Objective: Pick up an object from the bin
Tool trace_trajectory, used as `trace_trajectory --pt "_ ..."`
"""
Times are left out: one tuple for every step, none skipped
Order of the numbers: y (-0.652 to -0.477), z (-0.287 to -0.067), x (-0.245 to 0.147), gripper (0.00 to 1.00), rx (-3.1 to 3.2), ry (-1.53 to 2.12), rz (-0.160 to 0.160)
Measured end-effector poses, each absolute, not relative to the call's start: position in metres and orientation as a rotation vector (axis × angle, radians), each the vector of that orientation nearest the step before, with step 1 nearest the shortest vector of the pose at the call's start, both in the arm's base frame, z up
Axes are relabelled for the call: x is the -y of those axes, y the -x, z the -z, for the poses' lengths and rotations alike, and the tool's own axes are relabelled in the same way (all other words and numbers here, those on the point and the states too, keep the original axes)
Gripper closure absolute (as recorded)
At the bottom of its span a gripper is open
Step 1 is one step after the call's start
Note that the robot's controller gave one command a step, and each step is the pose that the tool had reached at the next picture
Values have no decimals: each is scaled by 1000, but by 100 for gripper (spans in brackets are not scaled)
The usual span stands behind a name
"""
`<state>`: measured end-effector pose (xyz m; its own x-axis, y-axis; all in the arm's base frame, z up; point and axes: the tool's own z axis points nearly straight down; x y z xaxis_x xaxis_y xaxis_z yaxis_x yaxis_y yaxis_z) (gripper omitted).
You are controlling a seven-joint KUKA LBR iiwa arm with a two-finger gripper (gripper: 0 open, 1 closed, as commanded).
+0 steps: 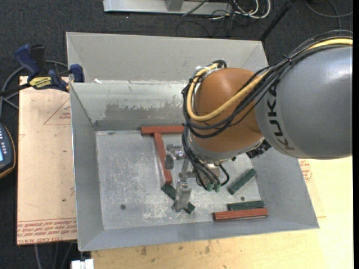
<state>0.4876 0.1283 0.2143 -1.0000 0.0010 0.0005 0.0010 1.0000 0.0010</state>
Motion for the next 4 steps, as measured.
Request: trace_trajectory --pt "-515 -99 -99 0 3108 -435 0" --pt "-523 -70 -46 0 3117 -440 2" --pt "-481 -119 -14 0 3056 -727 -1" --pt "-517 -77 -58 0 3068 -691 6"
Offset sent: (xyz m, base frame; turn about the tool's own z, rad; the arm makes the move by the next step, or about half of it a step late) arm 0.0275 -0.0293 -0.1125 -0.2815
